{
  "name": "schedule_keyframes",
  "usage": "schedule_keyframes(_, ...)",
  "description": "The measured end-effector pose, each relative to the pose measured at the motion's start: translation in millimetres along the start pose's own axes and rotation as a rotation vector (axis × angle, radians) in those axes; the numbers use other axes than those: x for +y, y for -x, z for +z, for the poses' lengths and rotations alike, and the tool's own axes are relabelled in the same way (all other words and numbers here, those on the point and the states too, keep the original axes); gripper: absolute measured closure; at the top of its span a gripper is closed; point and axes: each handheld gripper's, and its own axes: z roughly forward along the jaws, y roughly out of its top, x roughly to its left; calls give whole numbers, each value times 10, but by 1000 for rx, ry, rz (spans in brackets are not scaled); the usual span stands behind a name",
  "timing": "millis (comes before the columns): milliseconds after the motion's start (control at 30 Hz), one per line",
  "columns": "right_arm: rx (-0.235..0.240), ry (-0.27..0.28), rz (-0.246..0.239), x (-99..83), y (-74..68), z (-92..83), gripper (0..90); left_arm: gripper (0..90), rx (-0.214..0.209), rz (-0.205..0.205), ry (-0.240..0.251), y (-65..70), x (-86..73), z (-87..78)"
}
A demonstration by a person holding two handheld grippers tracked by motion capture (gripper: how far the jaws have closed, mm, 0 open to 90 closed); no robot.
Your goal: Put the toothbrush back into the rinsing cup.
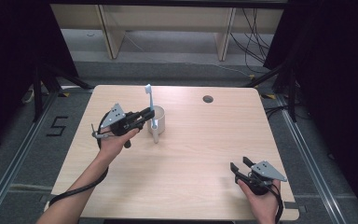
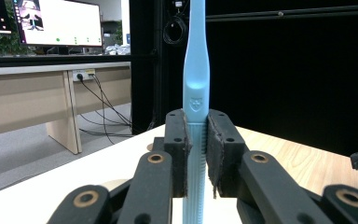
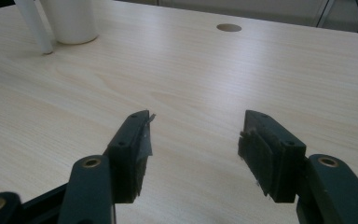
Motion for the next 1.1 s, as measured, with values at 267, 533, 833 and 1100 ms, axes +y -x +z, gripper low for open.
schedule_keyframes(267, 8, 5, 9, -3, -8, 10, 432, 786, 2, 1, -2, -1, -16, 13)
schedule_keyframes(533, -1, -1, -1, -3, 1, 0, 432, 785, 4, 1, -12, 8, -55, 31)
schedule_keyframes(833, 6, -17, 37, -7, -30, -4, 431, 785, 6, 4, -16, 7, -77, 35)
schedule_keyframes(1100, 2, -10, 14, -7, -16, 2, 430, 785, 10, 5, -18, 4, -122, 39)
